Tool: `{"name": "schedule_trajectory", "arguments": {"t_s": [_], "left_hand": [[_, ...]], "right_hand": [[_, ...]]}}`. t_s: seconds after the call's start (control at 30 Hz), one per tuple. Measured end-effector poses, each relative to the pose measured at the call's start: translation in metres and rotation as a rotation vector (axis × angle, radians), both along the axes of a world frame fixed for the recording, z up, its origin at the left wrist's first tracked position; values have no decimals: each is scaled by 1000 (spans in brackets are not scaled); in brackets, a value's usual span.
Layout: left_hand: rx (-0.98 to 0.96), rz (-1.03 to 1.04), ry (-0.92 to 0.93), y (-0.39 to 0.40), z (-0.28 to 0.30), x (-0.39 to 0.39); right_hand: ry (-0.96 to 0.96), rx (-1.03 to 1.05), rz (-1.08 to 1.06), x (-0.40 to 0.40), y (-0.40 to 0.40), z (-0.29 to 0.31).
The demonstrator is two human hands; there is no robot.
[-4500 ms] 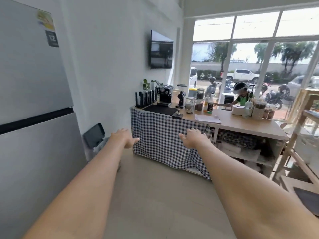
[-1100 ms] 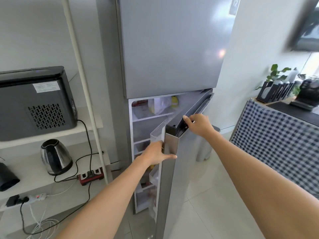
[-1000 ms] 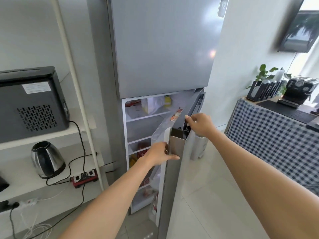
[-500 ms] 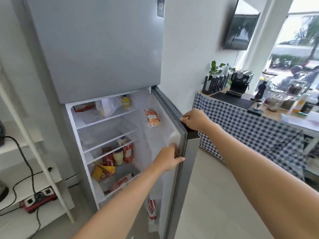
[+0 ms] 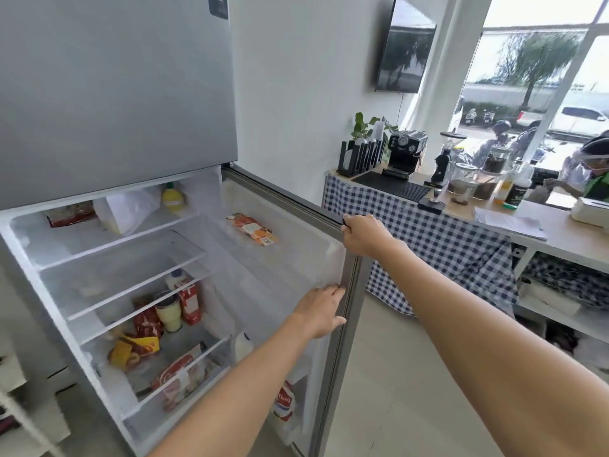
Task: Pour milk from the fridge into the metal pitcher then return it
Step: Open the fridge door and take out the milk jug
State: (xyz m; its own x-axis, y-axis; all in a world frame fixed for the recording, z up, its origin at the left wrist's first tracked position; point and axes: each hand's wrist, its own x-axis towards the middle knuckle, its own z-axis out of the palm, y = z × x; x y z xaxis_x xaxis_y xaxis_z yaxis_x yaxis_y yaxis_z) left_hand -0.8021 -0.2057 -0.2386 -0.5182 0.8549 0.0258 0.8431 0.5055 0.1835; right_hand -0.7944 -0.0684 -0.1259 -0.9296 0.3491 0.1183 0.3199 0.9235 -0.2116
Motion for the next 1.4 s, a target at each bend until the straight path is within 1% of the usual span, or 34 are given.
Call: {"name": "schedule_trajectory", "arguments": {"t_s": [0.2, 0.33, 0.5, 0.57, 0.73, 0.83, 0.9, 1.1, 1.2, 1.4], "left_hand": [[-22, 16, -61, 36, 6, -4], [-55, 24, -86, 49, 9, -4], [-72, 29, -120, 46, 15, -3], [-68, 17, -137, 39, 18, -2], [-75, -60, -126, 4, 22, 4], [-119, -89, -106, -27, 17, 4], [-152, -95, -86, -48, 11, -1], [-245, -38, -20, -113, -6, -29], [-269, -3, 12, -139, -10, -48], [-318, 108, -2, -183, -20, -88]], "right_hand": [[-57, 47, 7, -3, 30, 0], [-117, 30, -10, -3, 38, 3], [-109, 28, -31, 1, 42, 0], [-73, 19, -51, 8, 41, -5], [72, 17, -257, 43, 28, -25], [52, -22, -374, 69, 11, -43], [1, -44, -427, 82, -3, -55], [-167, -85, -483, 102, -63, -97], [-194, -94, -478, 99, -90, -116], [-252, -146, -437, 78, -136, -144]]}}
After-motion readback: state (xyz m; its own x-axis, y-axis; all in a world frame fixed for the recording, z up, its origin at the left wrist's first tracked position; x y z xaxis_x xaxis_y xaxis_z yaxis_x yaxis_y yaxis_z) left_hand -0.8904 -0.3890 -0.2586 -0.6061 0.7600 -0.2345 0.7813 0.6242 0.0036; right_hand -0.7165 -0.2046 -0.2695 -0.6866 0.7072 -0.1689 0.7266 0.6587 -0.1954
